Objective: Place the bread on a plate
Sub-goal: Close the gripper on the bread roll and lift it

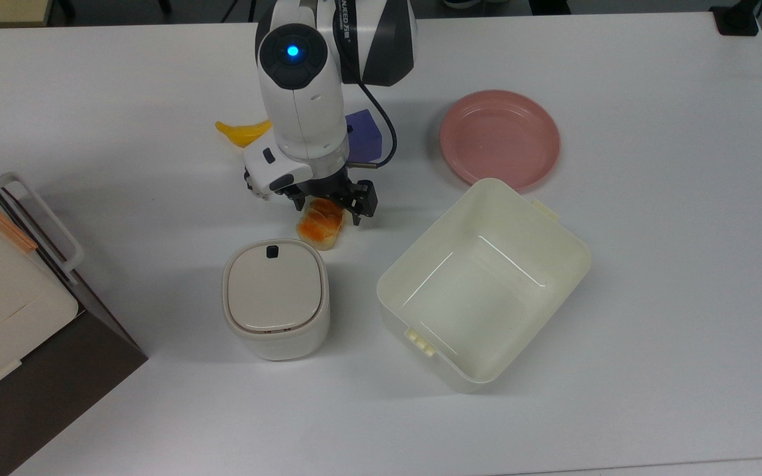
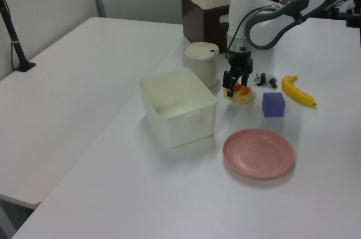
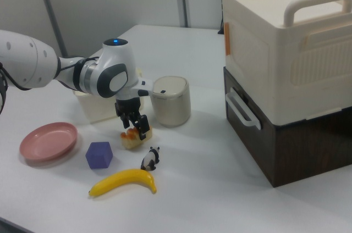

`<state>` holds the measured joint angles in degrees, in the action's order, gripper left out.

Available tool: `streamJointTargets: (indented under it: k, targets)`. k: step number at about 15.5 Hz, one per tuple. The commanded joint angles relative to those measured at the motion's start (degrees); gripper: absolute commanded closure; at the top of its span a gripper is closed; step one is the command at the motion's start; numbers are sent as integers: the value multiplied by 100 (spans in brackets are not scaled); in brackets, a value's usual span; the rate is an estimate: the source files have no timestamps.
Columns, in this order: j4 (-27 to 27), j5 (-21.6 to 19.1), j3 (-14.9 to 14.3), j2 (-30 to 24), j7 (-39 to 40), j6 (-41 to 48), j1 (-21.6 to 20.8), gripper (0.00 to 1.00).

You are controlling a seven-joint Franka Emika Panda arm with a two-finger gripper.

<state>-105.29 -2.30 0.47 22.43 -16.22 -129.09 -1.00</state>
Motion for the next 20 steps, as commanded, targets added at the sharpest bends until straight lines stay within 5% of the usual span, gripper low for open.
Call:
streamJointTargets:
  k: [1, 5, 10, 14, 20]
  targets:
    - [-62, -7, -30, 33, -127, -169, -76, 24]
    - [-45, 125, -30, 51, -92, -169, -67, 59]
    - [-10, 134, -38, -203, -57, 58, -50, 60]
    - [131, 450, 14, -791, 610, 1156, -129, 59]
    - [149, 573, 14, -1240, 884, 1614, -1006, 58]
